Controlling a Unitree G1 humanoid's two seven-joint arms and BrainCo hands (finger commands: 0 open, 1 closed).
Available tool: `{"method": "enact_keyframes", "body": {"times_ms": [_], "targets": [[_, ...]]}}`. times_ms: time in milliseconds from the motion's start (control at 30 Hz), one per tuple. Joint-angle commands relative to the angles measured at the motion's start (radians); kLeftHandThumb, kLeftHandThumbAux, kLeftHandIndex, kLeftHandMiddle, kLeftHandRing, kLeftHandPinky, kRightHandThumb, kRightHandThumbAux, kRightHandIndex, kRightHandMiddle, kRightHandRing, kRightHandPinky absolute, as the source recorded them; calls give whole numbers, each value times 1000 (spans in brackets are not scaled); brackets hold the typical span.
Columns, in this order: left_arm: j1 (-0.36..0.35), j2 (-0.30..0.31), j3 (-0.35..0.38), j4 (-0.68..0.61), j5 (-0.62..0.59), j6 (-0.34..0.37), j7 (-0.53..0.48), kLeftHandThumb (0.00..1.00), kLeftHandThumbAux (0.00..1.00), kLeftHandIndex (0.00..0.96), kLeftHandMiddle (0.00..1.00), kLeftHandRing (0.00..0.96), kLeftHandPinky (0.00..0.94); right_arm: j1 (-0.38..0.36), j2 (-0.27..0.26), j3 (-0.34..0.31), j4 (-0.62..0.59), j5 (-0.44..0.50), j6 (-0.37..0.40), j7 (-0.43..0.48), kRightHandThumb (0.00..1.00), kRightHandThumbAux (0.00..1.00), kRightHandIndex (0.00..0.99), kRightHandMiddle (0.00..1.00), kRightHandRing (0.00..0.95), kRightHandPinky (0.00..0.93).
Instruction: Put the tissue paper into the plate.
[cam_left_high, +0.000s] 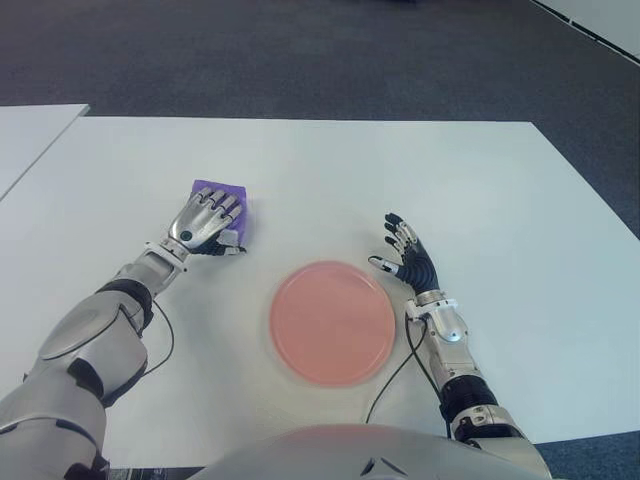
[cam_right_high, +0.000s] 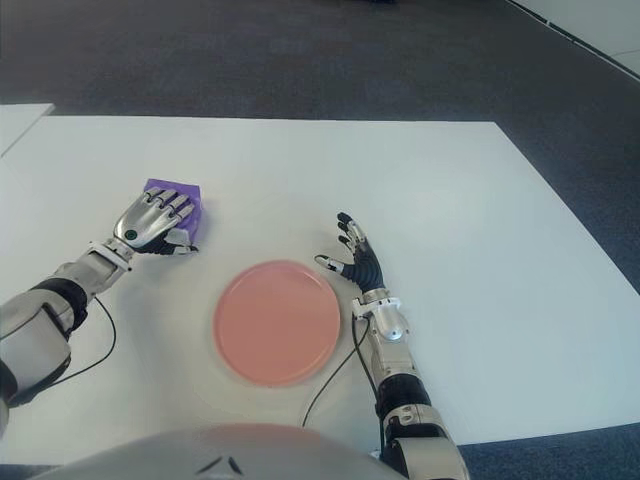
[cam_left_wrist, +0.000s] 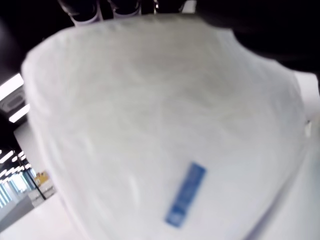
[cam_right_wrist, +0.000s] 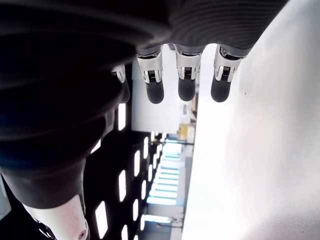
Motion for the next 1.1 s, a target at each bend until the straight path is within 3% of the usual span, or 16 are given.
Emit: {"method": "enact_keyframes", "body": {"times_ms": [33, 400, 700, 1100], "targets": [[78, 10, -55, 57, 64, 16, -24, 994, 676, 420, 356, 397, 469, 136, -12, 6, 72, -9, 26, 14, 0, 779, 12, 0, 0, 0], [101, 4, -34, 67, 21, -1, -67, 1000, 679, 509, 372, 399, 484, 142, -18, 6, 53, -5, 39, 37, 0, 734, 13, 0, 0, 0], [105, 1, -11, 65, -9, -22, -73, 1000, 663, 642, 475, 405, 515, 148, -19, 5, 35, 12, 67, 59, 0, 707, 10, 0, 0, 0], [100, -1, -4, 65, -8, -30, -48, 1000, 665, 654, 464, 400, 517, 143, -12, 3, 47, 21, 46, 61, 0, 698, 13, 0, 0, 0]]}}
